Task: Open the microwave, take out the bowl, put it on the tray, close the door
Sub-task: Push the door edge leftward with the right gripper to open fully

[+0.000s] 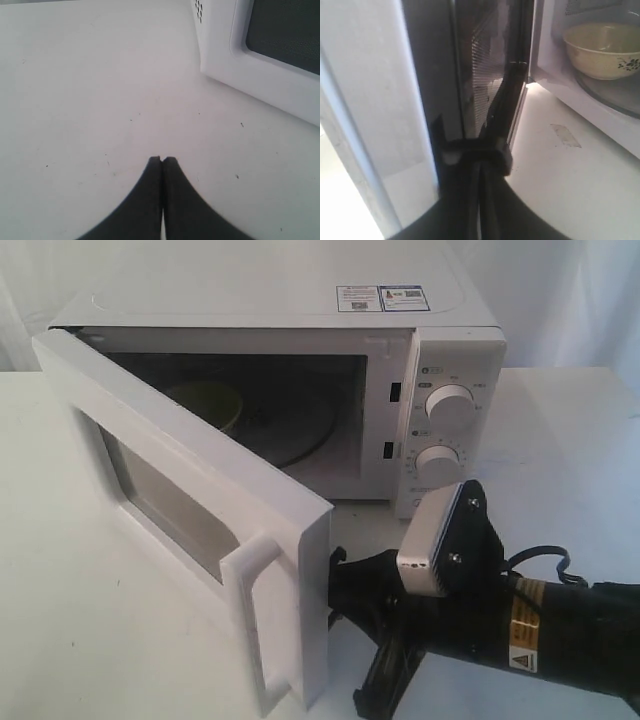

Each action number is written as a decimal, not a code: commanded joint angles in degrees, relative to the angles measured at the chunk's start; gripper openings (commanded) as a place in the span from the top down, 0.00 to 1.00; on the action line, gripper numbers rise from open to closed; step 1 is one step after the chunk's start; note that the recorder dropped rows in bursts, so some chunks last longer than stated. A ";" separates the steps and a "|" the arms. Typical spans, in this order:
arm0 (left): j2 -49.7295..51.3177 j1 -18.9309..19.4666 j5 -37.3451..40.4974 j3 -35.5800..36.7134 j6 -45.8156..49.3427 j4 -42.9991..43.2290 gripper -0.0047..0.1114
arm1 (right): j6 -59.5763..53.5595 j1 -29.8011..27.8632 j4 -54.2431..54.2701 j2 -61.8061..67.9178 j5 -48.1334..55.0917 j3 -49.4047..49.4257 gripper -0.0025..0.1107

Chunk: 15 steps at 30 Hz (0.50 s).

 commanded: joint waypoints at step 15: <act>-0.25 0.05 0.15 0.34 0.25 -0.45 0.96 | 6.20 1.30 -9.42 -0.84 -9.35 1.30 0.98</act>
